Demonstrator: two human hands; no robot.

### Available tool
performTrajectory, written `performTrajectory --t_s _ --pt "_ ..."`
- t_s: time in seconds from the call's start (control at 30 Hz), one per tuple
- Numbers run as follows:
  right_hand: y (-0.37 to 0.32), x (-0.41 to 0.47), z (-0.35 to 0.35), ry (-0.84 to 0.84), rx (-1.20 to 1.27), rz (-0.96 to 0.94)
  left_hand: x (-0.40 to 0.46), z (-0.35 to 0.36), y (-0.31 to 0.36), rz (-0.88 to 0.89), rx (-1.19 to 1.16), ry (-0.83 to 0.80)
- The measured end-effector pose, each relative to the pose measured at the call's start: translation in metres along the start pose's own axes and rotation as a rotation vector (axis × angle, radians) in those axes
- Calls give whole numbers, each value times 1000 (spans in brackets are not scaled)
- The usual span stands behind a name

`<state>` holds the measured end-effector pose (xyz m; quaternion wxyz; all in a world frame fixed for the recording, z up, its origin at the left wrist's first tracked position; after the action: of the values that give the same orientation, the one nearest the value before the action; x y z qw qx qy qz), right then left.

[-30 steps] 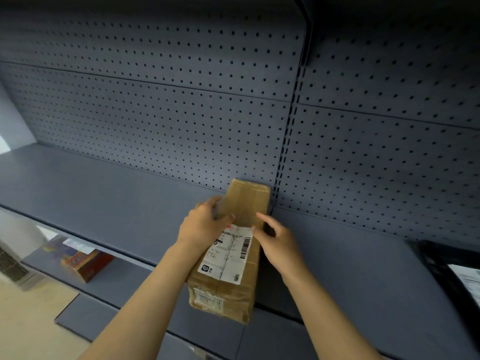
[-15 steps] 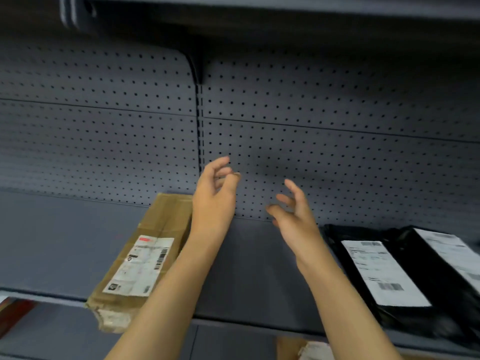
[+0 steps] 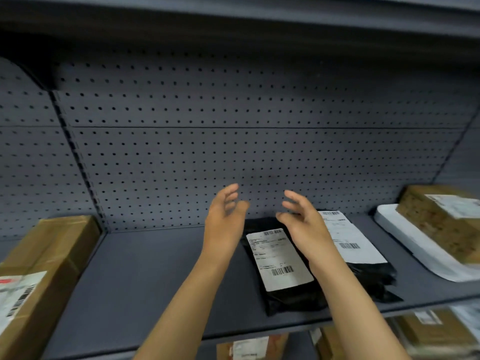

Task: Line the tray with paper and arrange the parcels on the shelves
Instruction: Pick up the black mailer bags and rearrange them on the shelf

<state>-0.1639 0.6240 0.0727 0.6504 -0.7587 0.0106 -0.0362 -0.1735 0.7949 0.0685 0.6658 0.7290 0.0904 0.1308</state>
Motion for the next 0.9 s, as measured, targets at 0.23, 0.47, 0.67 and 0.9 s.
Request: performTrajectory --t_s 0.23,0.47,0.67,0.9 --pt "50 10 -21 -1 -192 66 -6 41 -49 -154 72 -73" --pt "80 9 -25 6 -376 139 -14 49 -104 -272 240 -113" --pt "81 14 -27 -19 -461 250 -21 48 -105 -234 275 -104" --pt "70 12 -28 -16 -338 222 -18 46 -95 -213 162 -68"
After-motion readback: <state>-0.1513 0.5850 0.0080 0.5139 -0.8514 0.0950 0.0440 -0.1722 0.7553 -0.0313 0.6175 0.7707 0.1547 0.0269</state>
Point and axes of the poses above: each hand's wrist, its own x-axis towards the middle knuckle, its own z-axis out of the palm, y = z × x, the point moved 5 cm from there along x, towards the middle knuckle, and after that the axes turned 4 degrees about x, right-handed, at the moved point
